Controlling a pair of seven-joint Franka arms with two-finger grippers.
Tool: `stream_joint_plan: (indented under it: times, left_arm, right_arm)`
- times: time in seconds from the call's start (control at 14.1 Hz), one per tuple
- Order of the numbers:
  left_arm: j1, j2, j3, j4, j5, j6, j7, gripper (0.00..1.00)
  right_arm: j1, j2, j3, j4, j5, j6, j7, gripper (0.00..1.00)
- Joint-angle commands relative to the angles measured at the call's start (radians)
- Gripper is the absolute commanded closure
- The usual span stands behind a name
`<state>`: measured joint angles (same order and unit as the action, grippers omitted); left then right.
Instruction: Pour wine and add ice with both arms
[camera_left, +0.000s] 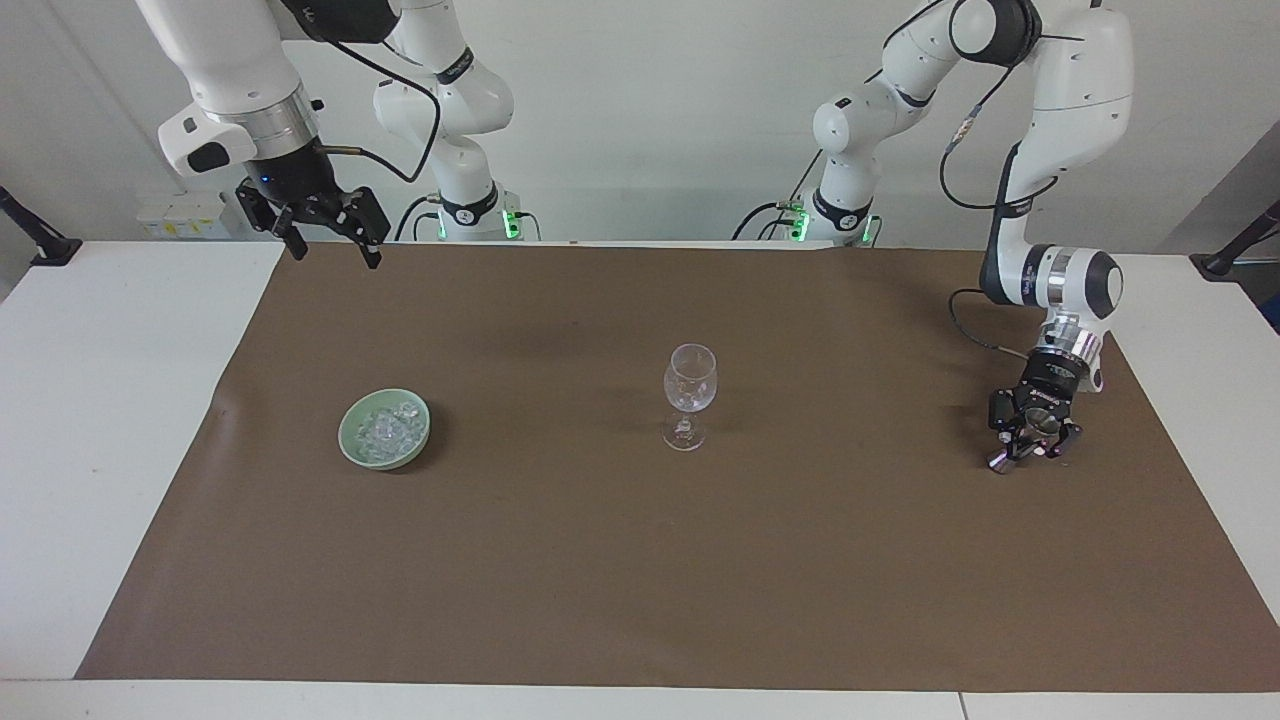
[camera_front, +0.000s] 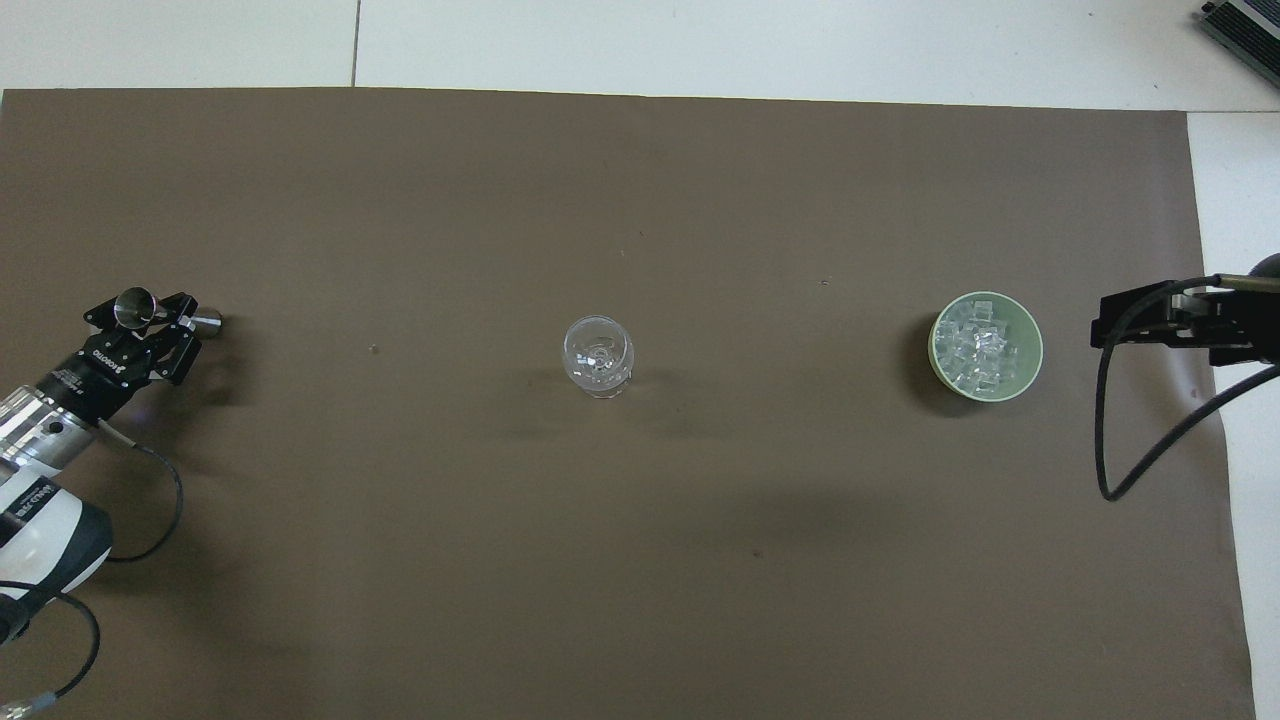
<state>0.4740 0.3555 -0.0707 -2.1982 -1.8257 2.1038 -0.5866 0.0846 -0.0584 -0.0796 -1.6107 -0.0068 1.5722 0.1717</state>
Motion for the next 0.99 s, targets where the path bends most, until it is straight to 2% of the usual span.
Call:
stream_joint_plan:
  times: [0.0,0.64,0.92]
  left_arm:
    - [-0.012,0.002,0.006,0.005,-0.024,0.007,0.011,0.98]
    - [-0.014,0.002,0.006,0.005,-0.034,0.012,0.013,0.98]
    - [-0.014,0.002,0.006,0.005,-0.044,0.012,0.013,0.88]
  right_arm:
    - [0.0,-0.024,0.0,-0.026,-0.002,0.0,-0.015,0.0]
    - [0.0,-0.024,0.0,-0.026,-0.002,0.0,-0.015,0.0]
    - [0.0,-0.024,0.0,-0.026,-0.002,-0.001,-0.015,0.0]
